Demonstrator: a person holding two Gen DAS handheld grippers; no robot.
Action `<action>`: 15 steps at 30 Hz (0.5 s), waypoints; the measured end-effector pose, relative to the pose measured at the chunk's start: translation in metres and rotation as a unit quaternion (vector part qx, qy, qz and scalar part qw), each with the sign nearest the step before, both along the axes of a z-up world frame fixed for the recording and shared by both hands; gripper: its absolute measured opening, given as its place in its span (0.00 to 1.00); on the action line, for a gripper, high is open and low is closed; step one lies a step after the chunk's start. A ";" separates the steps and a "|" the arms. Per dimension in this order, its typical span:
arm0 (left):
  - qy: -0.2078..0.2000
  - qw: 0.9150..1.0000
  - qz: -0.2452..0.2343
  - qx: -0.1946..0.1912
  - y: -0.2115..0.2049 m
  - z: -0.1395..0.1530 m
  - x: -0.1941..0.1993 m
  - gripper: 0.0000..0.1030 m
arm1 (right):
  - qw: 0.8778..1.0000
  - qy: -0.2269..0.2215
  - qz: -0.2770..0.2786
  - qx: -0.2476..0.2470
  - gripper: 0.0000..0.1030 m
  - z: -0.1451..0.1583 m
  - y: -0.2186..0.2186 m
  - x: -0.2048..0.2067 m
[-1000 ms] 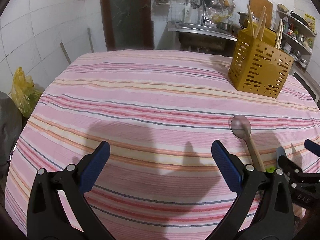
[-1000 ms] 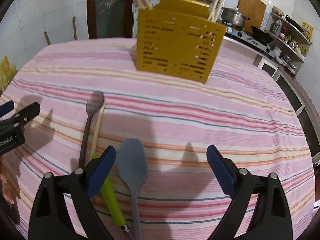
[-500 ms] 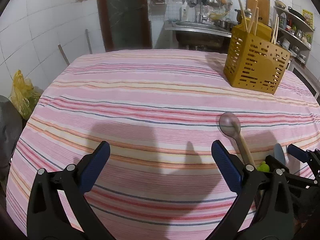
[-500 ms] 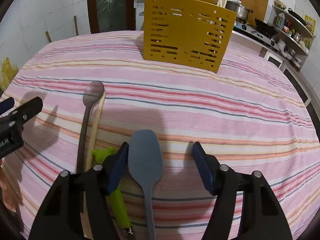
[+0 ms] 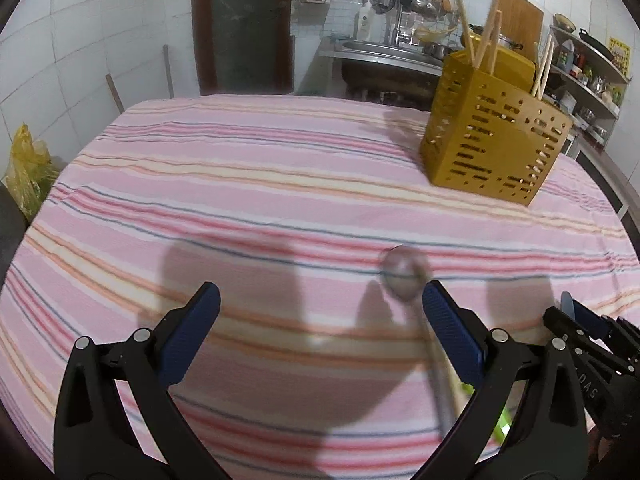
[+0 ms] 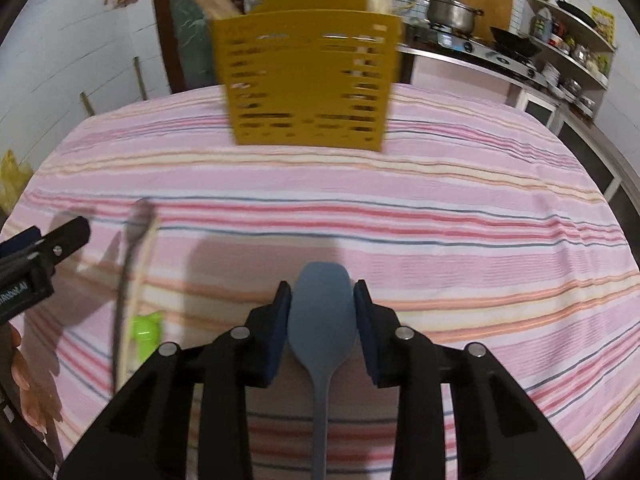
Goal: Organize utensils
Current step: 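Close the right tool on the blue spatula while the left tool grasps the metal spoon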
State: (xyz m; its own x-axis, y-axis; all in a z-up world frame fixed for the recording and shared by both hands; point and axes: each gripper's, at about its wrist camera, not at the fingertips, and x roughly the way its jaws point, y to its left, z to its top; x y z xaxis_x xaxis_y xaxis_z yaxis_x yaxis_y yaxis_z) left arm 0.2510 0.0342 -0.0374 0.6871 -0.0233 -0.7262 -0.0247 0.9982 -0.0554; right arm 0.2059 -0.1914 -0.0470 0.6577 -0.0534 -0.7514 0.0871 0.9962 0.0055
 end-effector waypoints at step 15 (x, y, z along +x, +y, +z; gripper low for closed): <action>0.039 0.999 -0.015 -0.010 -0.040 -0.021 0.036 0.88 | 0.999 -0.017 -0.019 0.021 0.32 -0.009 -0.042 0.010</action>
